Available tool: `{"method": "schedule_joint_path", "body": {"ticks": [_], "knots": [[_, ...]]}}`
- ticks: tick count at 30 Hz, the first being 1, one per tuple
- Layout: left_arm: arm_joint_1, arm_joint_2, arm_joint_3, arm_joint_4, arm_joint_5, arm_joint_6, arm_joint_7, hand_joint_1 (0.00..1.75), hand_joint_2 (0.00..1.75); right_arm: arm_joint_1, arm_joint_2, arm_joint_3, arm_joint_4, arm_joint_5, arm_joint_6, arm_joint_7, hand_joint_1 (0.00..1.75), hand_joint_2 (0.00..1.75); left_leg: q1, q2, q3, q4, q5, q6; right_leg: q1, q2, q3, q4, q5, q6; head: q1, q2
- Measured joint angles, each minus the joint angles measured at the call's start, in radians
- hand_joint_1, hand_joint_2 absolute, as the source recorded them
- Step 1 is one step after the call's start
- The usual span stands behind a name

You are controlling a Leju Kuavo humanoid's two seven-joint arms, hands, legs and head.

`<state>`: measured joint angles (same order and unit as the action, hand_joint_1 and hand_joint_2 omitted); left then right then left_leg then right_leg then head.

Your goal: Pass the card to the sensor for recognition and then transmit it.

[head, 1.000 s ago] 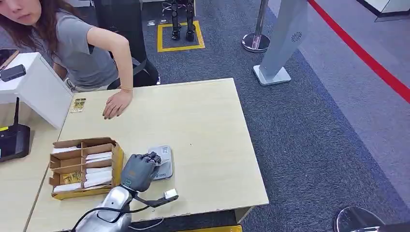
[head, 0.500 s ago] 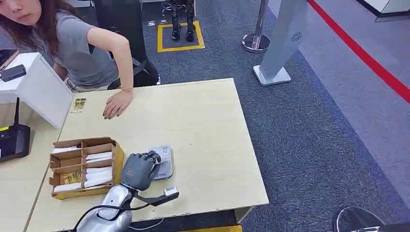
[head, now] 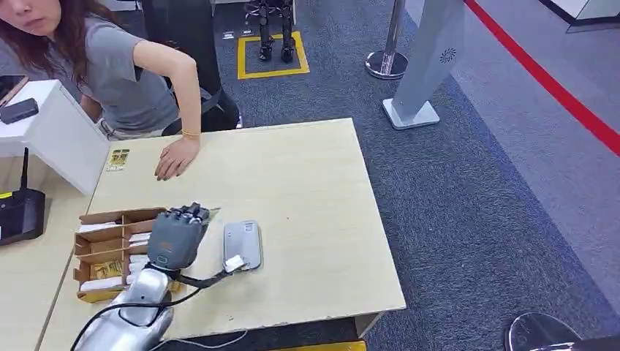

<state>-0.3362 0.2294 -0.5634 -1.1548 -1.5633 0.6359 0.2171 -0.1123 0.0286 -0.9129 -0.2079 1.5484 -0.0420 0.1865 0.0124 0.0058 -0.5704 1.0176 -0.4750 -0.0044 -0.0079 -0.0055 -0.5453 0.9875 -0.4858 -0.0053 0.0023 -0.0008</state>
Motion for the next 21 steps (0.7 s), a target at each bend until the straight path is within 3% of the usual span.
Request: {"method": "schedule_joint_path", "body": {"ticks": [7,18,21], "knots": [[-0.001,0.088,0.016,-0.133,-0.005,0.0,0.066,1.75,1.75,0.0,0.0,0.0,0.0,-0.006,0.001,0.0,0.0,0.0,0.0,0.0,0.0,0.0,0.001,0.0,0.0,0.0,0.0,0.0,0.0,0.0,0.0,0.0],[0.054,0.12,0.192,-0.223,-0.004,0.0,-0.005,1.75,1.75,0.014,0.0,0.0,0.001,-0.022,-0.003,-0.002,0.0,0.0,-0.001,0.0,-0.001,0.0,0.001,0.0,0.0,0.0,0.0,0.0,0.0,0.0,0.0,0.0],[0.061,0.12,0.205,-0.227,-0.004,0.0,-0.01,1.75,1.75,0.015,0.0,0.0,0.001,-0.023,-0.003,-0.002,0.0,0.0,-0.001,0.0,-0.001,0.0,0.001,0.0,0.0,0.0,0.0,0.0,0.0,0.0,0.0,0.0]]}}
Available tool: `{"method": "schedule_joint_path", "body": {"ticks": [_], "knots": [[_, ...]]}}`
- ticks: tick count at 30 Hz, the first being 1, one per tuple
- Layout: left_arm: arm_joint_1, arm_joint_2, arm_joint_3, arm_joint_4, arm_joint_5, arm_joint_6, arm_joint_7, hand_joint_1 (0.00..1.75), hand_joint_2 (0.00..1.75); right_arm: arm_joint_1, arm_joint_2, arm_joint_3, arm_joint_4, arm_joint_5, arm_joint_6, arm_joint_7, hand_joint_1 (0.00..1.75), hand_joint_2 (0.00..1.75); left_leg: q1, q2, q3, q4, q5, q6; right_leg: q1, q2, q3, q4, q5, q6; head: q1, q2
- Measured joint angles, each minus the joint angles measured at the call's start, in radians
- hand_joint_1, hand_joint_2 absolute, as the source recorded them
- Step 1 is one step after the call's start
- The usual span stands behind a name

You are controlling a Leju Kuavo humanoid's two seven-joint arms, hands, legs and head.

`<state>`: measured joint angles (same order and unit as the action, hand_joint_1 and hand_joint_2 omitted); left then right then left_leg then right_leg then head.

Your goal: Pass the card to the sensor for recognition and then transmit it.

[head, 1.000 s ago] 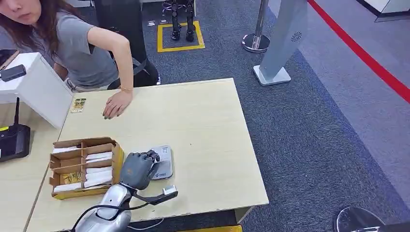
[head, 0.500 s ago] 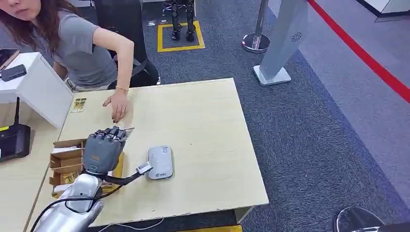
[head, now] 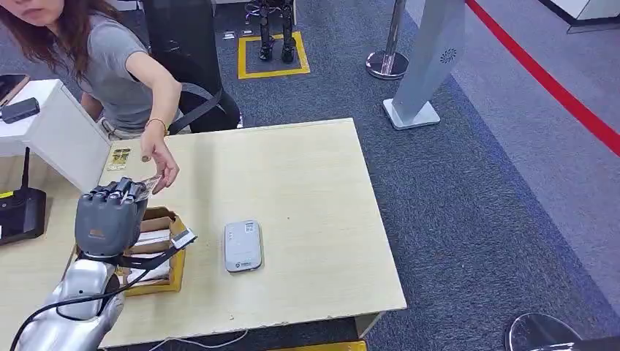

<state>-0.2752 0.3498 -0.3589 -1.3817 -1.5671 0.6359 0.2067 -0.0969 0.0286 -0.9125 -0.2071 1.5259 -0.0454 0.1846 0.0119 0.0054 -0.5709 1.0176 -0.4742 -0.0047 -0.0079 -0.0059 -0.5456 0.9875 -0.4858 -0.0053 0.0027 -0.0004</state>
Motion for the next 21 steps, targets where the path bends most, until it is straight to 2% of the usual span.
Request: {"method": "schedule_joint_path", "body": {"ticks": [8,13,14,15,16,18,21], "knots": [[0.001,0.0,0.005,-0.001,0.0,0.0,-0.001,1.75,1.75,0.0,0.0,0.0,0.0,0.0,0.0,0.0,0.0,0.0,0.0,0.0,0.0,0.0,0.0,0.0,0.0,0.0,0.0,0.0,0.0,0.0,0.0,0.0],[0.023,-0.004,0.069,-0.011,0.016,0.0,-0.035,1.75,1.75,0.004,0.0,0.0,0.0,-0.006,0.0,0.0,0.0,0.0,0.0,0.0,0.0,0.0,0.0,0.0,0.0,0.0,0.0,0.0,0.0,0.0,0.0,0.0],[0.03,-0.006,0.09,-0.017,0.018,0.0,-0.042,0.35,1.75,0.006,0.0,0.0,0.0,-0.006,0.0,0.0,0.0,0.0,0.0,0.0,0.0,0.0,0.0,0.0,0.0,0.0,0.0,0.0,0.0,0.0,0.0,0.0],[0.031,-0.01,0.101,-0.017,0.021,0.0,-0.046,0.0,1.75,0.006,0.0,0.0,0.0,-0.006,0.0,0.0,0.0,0.0,0.0,0.0,0.0,0.0,0.0,0.0,0.0,0.0,0.0,0.0,0.0,0.0,0.0,0.0],[0.033,-0.015,0.114,-0.017,0.026,0.0,-0.057,0.0,1.75,0.008,0.0,0.0,0.001,-0.007,0.0,-0.002,0.0,0.0,0.0,0.0,0.0,0.0,0.0,0.0,0.0,0.0,0.0,0.0,0.0,0.0,0.0,0.0],[0.051,-0.047,0.162,-0.032,0.044,0.0,-0.124,0.0,1.75,0.011,0.0,0.0,0.001,-0.012,-0.001,-0.007,0.0,0.0,0.0,0.0,0.0,0.0,0.0,0.0,0.0,0.0,0.0,0.0,0.0,0.0,0.0,0.0],[0.057,-0.06,0.18,-0.043,0.053,0.0,-0.143,0.0,1.75,0.012,0.0,0.0,0.001,-0.014,-0.001,-0.007,0.0,0.0,0.0,0.0,0.0,0.0,0.0,0.0,0.0,0.0,0.0,0.0,0.0,0.0,0.0,0.0]]}}
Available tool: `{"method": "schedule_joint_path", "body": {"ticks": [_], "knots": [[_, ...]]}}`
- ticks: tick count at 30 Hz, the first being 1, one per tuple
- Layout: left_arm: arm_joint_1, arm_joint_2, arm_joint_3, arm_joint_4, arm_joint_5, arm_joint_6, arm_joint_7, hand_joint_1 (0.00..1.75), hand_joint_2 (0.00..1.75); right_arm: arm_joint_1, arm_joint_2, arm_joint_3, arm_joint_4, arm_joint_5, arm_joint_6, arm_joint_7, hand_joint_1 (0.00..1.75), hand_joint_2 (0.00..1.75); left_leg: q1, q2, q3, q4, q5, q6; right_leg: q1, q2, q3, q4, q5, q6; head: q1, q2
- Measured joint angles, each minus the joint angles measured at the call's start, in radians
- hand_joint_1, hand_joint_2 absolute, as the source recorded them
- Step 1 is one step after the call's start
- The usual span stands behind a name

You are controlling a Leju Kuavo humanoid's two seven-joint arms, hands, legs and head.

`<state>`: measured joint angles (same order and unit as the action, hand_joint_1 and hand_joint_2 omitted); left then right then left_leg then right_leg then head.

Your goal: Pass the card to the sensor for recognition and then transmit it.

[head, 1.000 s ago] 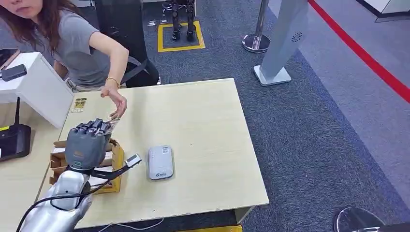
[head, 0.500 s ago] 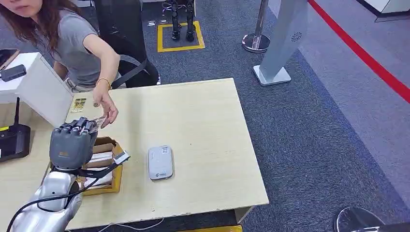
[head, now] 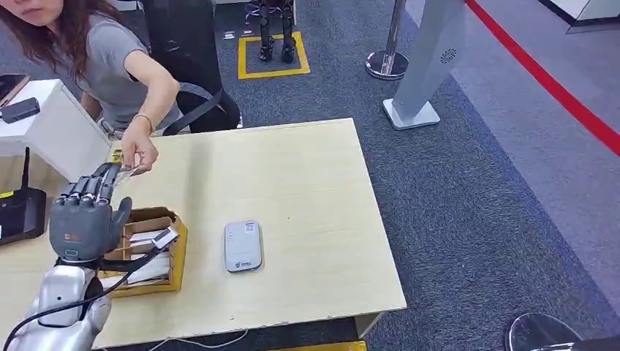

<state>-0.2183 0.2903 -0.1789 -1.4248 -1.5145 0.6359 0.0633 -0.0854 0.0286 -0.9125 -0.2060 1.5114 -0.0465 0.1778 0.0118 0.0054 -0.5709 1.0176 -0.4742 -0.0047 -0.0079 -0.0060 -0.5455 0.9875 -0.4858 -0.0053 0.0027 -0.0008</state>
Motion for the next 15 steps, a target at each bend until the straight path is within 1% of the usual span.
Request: {"method": "schedule_joint_path", "body": {"ticks": [7,11,15], "knots": [[0.006,-0.019,0.024,-0.011,0.008,0.0,-0.012,0.0,1.75,0.001,0.0,0.0,0.0,0.0,0.0,0.0,0.0,0.0,0.0,0.0,0.0,0.0,0.0,0.0,0.0,0.0,0.0,0.0,0.0,0.0,0.0,0.0],[0.009,-0.032,0.033,-0.026,0.028,0.0,-0.041,0.0,1.75,0.001,0.0,0.0,0.0,0.0,-0.002,0.0,0.0,0.0,0.0,0.0,0.0,0.0,0.0,0.0,0.0,0.0,0.0,0.0,0.0,0.0,0.0,0.0],[0.02,-0.049,0.035,-0.045,0.092,0.0,-0.093,0.0,1.75,0.001,0.0,0.0,0.0,-0.003,-0.006,0.0,0.0,0.0,0.0,0.0,0.0,0.0,0.0,0.0,0.0,0.0,0.0,0.0,0.0,0.0,0.0,0.0]]}}
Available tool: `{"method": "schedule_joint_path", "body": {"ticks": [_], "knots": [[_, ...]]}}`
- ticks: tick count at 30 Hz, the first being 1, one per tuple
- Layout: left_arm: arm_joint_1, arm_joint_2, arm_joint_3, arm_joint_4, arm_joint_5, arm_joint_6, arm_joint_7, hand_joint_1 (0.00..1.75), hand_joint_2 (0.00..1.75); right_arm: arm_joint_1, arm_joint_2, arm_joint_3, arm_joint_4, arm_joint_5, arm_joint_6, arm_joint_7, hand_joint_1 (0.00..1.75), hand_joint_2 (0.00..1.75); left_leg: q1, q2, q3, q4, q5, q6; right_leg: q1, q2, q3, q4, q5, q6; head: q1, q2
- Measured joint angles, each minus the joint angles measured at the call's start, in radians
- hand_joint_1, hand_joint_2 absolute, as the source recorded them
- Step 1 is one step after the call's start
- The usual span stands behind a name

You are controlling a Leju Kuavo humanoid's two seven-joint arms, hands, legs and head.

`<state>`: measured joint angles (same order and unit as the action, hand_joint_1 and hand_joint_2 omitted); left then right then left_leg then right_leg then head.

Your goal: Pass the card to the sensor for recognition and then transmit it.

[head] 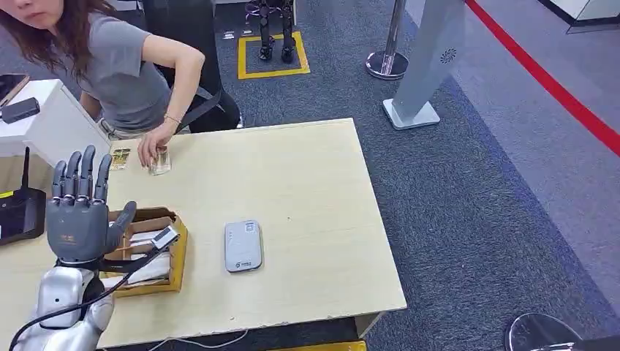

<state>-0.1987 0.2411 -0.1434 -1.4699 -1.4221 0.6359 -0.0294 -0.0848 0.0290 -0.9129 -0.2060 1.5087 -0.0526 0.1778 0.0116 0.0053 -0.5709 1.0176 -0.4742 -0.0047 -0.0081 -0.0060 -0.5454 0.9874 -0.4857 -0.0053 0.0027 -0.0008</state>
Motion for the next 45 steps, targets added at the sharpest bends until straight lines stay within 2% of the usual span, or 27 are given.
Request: {"method": "schedule_joint_path", "body": {"ticks": [9,11,17,20,22,25,30,33,36,38,41,45], "knots": [[0.058,-0.055,-0.007,-0.076,0.134,0.0,-0.08,0.0,1.75,0.001,0.0,-0.003,0.0,-0.011,-0.007,0.0,0.0,0.0,0.0,0.0,0.0,0.0,0.0,0.0,0.0,0.0,0.0,0.0,0.0,0.0,0.0,0.0],[0.082,-0.056,-0.027,-0.098,0.125,0.0,-0.056,0.0,1.75,0.002,0.0,-0.005,0.0,-0.014,-0.008,0.001,0.0,0.0,0.0,0.0,0.0,0.0,0.0,0.0,0.0,0.0,0.0,0.0,0.0,0.0,0.0,0.0],[0.174,-0.047,-0.103,-0.17,-0.047,0.0,0.056,0.0,1.75,0.006,0.0,-0.019,0.0,-0.03,-0.008,0.012,0.0,0.0,0.0,0.0,0.0,0.0,-0.001,0.0,0.0,0.0,0.0,0.0,0.0,0.0,0.0,0.0],[0.22,-0.02,-0.127,-0.202,-0.126,0.0,0.109,0.0,1.75,0.008,0.0,-0.03,0.0,-0.041,-0.008,0.015,0.0,0.0,0.0,0.001,0.0,0.0,-0.001,0.0,0.0,0.001,0.0,0.0,0.0,0.0,0.0,0.0],[0.26,0.016,-0.123,-0.236,-0.14,-0.003,0.106,0.0,1.75,0.012,0.0,-0.037,0.0,-0.047,-0.011,0.019,0.0,0.0,0.0,0.001,0.0,0.0,-0.001,0.0,0.0,0.001,0.0,0.0,0.0,0.0,0.0,0.0],[0.34,0.042,-0.058,-0.289,-0.143,-0.003,0.024,0.0,1.75,0.018,0.001,-0.052,0.0,-0.053,-0.012,0.029,0.0,0.0,0.001,0.001,0.0,0.0,-0.001,0.0,0.0,0.001,-0.001,0.0,-0.001,0.0,0.0,0.0],[0.429,0.055,0.06,-0.353,-0.145,-0.009,-0.04,0.0,1.75,0.022,0.006,-0.064,0.0,-0.059,-0.014,0.032,0.0,0.0,0.001,0.001,-0.001,-0.001,-0.001,0.0,0.0,0.0,0.0,0.0,-0.001,0.001,0.0,0.0],[0.484,0.052,0.153,-0.394,-0.145,-0.009,-0.102,0.0,1.75,0.023,0.011,-0.077,0.0,-0.065,-0.025,0.032,0.0,0.0,0.001,0.001,-0.001,-0.001,-0.001,0.0,0.0,0.0,0.0,0.0,-0.001,0.001,0.0,0.0],[0.525,0.017,0.26,-0.428,-0.145,-0.007,-0.19,0.0,1.75,0.022,0.015,-0.082,0.0,-0.069,-0.031,0.032,0.0,0.0,0.0,0.0,-0.001,-0.001,-0.001,0.001,0.0,0.0,0.0,0.0,-0.001,0.001,0.0,0.0],[0.544,-0.01,0.32,-0.444,-0.145,-0.006,-0.217,0.0,1.75,0.022,0.017,-0.086,0.0,-0.069,-0.031,0.032,0.0,0.0,0.0,0.0,-0.001,-0.001,-0.001,0.001,0.0,0.0,0.0,0.0,-0.001,0.001,0.0,0.0],[0.563,-0.047,0.4,-0.464,-0.145,-0.007,-0.231,0.0,1.75,0.022,0.019,-0.093,0.0,-0.071,-0.032,0.032,0.0,0.0,0.0,0.0,-0.001,-0.001,-0.001,0.001,0.0,0.0,0.0,-0.001,-0.001,0.001,0.0,0.0],[0.579,-0.082,0.469,-0.474,-0.145,-0.011,-0.231,0.0,1.75,0.022,0.022,-0.101,0.0,-0.072,-0.032,0.035,0.0,0.0,0.0,0.0,-0.001,-0.001,-0.001,0.001,0.0,0.0,0.0,-0.001,-0.001,0.001,0.0,0.0]]}}
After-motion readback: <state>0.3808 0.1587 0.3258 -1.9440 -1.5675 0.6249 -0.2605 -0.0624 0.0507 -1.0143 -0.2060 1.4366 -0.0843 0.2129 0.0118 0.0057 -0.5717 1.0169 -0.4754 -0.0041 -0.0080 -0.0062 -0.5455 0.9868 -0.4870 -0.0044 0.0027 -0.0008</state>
